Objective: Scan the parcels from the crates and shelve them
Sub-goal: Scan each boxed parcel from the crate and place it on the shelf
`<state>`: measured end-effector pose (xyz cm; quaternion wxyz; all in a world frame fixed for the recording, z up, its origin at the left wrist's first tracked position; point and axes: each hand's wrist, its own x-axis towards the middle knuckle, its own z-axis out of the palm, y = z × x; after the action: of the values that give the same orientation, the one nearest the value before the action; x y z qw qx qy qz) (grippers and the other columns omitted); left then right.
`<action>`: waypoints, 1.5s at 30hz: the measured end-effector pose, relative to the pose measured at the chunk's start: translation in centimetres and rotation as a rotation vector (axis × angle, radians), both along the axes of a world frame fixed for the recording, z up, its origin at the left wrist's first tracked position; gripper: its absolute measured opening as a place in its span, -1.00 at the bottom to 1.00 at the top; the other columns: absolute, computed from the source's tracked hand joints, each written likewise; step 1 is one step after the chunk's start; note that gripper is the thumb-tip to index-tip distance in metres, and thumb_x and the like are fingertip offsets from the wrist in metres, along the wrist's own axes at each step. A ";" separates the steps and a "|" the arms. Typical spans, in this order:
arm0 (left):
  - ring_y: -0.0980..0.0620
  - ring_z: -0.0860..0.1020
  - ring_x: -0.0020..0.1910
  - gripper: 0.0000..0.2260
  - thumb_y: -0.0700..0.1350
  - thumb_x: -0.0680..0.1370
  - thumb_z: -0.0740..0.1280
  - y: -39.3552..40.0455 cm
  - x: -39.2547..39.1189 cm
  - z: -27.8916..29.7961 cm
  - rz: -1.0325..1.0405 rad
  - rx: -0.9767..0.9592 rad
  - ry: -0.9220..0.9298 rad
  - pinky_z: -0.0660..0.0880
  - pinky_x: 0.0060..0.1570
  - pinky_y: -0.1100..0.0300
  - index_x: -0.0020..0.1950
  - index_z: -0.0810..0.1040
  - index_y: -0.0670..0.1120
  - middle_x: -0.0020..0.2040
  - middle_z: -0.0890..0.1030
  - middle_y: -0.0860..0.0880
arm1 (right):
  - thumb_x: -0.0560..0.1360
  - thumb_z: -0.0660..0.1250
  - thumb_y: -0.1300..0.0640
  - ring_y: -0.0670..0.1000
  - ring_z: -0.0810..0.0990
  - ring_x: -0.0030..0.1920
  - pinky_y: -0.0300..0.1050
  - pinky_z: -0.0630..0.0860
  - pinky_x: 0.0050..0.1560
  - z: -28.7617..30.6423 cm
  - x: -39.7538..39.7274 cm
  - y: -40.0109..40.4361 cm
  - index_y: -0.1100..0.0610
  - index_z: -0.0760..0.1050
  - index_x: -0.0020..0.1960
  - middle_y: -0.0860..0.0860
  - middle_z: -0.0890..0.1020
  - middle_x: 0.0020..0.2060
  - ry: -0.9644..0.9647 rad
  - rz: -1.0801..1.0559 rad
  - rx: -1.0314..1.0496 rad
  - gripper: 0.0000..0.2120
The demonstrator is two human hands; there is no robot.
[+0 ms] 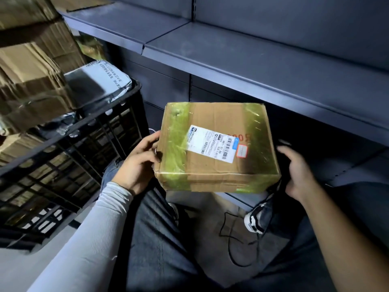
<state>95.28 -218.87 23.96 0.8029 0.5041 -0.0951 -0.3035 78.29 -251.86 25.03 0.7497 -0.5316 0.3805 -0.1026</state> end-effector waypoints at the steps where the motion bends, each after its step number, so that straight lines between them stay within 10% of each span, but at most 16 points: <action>1: -0.24 0.42 0.25 -0.23 -0.40 0.23 0.22 0.0 0.0 -0.1 0.017 0.018 0.016 0.34 0.07 0.00 0.48 0.48 -0.20 0.39 0.55 -0.29 | 0.54 0.39 -0.14 0.12 0.72 -0.09 -0.02 0.58 0.01 0.0 0.0 -0.2 0.06 0.72 0.06 0.07 0.76 -0.06 -0.022 0.011 -0.003 -0.70; 6: -0.12 0.50 0.20 -0.48 -0.19 0.41 0.36 -0.5 0.8 0.0 -0.002 0.109 0.125 0.32 0.00 0.06 0.40 0.58 -0.05 0.33 0.63 -0.11 | -0.05 0.72 -0.35 0.16 0.72 0.14 0.21 0.51 0.36 -1.3 0.2 -0.9 0.14 0.55 0.39 0.12 0.73 0.14 0.031 0.051 -0.131 0.12; 17: -0.04 0.56 -0.04 -0.69 0.16 0.48 0.44 -1.9 1.9 -0.1 -0.057 0.249 0.277 0.52 0.00 0.00 0.11 0.68 0.02 -0.04 0.64 0.02 | 0.06 0.72 0.04 0.24 0.74 0.07 0.36 0.55 0.29 -0.9 -0.1 -1.4 0.16 0.72 0.13 0.19 0.75 0.06 -0.138 0.110 -0.250 -0.35; 22: -0.08 0.63 0.02 -0.74 0.10 0.46 0.44 -2.2 1.9 0.2 -0.149 0.295 0.223 0.52 0.12 -0.13 0.13 0.71 0.13 0.10 0.68 0.00 | -0.08 0.77 -0.09 0.27 0.72 0.13 0.34 0.55 0.30 -0.5 -0.7 -1.7 0.23 0.67 0.22 0.21 0.73 0.11 -0.174 0.098 -0.239 -0.08; 27: -0.09 0.65 -0.06 -0.73 0.04 0.43 0.45 -2.5 2.2 0.3 -0.192 0.315 0.208 0.63 -0.09 -0.11 0.12 0.69 0.06 0.07 0.68 -0.05 | 0.05 0.73 0.07 0.23 0.73 0.10 0.31 0.56 0.30 0.2 -0.9 -2.1 0.25 0.65 0.24 0.19 0.74 0.09 -0.177 0.111 -0.257 -0.21; 32: -0.18 0.62 0.13 -0.66 0.08 0.46 0.49 -2.4 2.8 -0.4 -0.174 0.310 0.210 0.45 0.30 -0.39 0.22 0.69 0.05 0.21 0.66 -0.11 | 0.06 0.73 0.02 0.24 0.72 0.12 0.28 0.56 0.31 -0.1 -0.9 -2.5 0.24 0.66 0.24 0.18 0.74 0.10 -0.184 0.110 -0.272 -0.21; 37: -0.09 0.68 -0.07 -0.75 -0.02 0.45 0.49 -2.4 2.4 -0.3 -0.198 0.285 0.188 0.57 0.11 -0.18 0.11 0.71 0.00 0.04 0.70 -0.08 | -0.01 0.75 -0.03 0.20 0.74 0.06 0.13 0.62 0.17 -0.4 -0.8 -2.7 0.24 0.66 0.23 0.16 0.75 0.07 -0.151 0.093 -0.306 -0.14; 45: -0.08 0.66 -0.08 -0.51 -0.12 0.38 0.45 -2.4 2.3 -0.4 -0.193 0.309 0.153 0.61 -0.04 -0.28 0.33 0.59 0.03 0.04 0.65 -0.08 | 0.50 0.51 0.23 0.10 0.67 -0.05 -0.08 0.52 -0.19 -1.3 -0.4 -2.1 0.01 0.58 0.13 -0.01 0.71 -0.07 0.012 -0.057 -0.378 -0.75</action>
<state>97.60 -221.29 23.53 0.6880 0.5855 -0.0339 -0.4275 77.90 -253.92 23.76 0.6312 -0.6526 0.3736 -0.1903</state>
